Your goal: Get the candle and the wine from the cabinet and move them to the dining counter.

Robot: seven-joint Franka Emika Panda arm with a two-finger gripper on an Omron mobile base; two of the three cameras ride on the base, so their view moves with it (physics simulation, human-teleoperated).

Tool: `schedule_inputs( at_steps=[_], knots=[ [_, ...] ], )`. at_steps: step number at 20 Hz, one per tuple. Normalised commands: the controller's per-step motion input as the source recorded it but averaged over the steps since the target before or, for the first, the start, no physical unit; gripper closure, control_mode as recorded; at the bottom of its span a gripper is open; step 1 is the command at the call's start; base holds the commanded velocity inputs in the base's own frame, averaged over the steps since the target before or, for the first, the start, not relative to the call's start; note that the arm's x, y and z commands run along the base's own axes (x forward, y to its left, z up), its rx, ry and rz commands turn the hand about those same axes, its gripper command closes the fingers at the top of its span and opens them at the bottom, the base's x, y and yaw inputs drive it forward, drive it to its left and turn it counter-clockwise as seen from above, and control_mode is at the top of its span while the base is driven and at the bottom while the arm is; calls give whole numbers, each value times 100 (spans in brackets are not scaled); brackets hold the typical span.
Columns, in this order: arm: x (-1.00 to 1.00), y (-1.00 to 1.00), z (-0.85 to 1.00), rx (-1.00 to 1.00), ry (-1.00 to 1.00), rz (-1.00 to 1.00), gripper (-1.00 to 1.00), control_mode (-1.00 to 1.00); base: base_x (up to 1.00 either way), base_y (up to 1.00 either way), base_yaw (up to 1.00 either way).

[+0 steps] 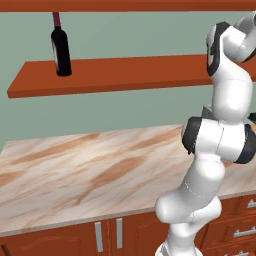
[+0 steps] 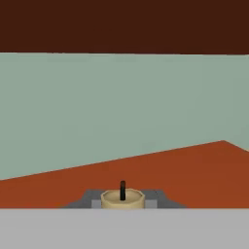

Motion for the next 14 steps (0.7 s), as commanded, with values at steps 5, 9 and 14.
schedule_inputs(
  at_steps=[5, 9, 14],
  knots=[
    [-82, 0, 0, 0, -8, 0, 100, -100, 0, 0, 0],
    [-100, 18, 0, 0, -5, 0, 100, -100, 0, 0, 0],
    [-100, 65, -1, 0, 0, 0, 100, -100, 0, 0, 0]
  ],
)
